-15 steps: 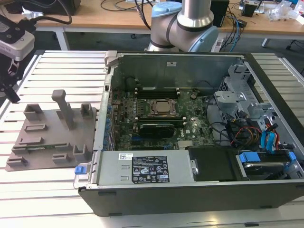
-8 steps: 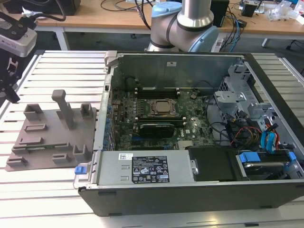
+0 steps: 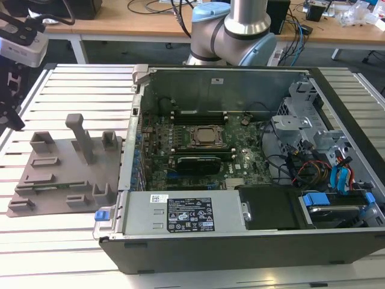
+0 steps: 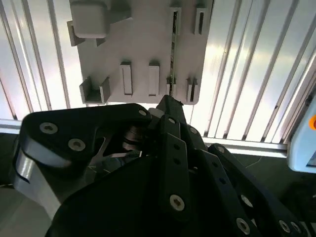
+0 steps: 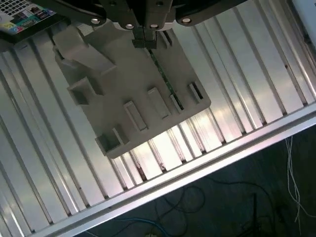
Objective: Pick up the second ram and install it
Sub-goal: 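Pick up the second ram and move it above second insertion slot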
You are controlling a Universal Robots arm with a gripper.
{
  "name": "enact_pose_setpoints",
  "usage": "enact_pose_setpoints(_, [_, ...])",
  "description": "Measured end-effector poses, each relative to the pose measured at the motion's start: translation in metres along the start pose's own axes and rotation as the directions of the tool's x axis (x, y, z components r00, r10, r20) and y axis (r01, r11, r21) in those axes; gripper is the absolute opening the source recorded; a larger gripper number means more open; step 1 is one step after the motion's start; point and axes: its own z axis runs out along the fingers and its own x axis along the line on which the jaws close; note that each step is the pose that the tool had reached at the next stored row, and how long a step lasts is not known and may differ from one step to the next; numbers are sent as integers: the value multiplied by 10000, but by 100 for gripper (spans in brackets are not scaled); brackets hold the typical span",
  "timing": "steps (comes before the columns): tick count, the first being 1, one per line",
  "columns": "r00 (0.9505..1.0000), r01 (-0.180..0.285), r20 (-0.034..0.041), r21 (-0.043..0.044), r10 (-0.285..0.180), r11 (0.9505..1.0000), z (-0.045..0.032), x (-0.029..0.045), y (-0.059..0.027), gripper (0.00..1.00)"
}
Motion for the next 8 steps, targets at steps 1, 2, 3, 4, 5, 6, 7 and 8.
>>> enact_pose_setpoints(1, [9991, 417, -16, -11, -417, 9991, 0, 0, 0, 10])
enact_pose_setpoints(2, [9967, 812, -30, -22, -812, 9967, 0, 0, 0, 10])
enact_pose_setpoints(3, [9944, 1061, -38, -30, -1061, 9944, 0, 0, 0, 10])
enact_pose_setpoints(4, [9918, 1274, -46, -36, -1274, 9918, 0, 0, 0, 10])
enact_pose_setpoints(5, [9902, 1394, -50, -39, -1394, 9902, 0, 0, 0, 10])
enact_pose_setpoints(6, [9884, 1518, -54, -44, -1518, 9884, 0, 0, 0, 10])
enact_pose_setpoints(7, [9841, 1773, -62, -51, -1774, 9841, 0, 0, 0, 10])
enact_pose_setpoints(8, [9782, 2075, -72, -61, -2075, 9782, 0, 0, 0, 10])
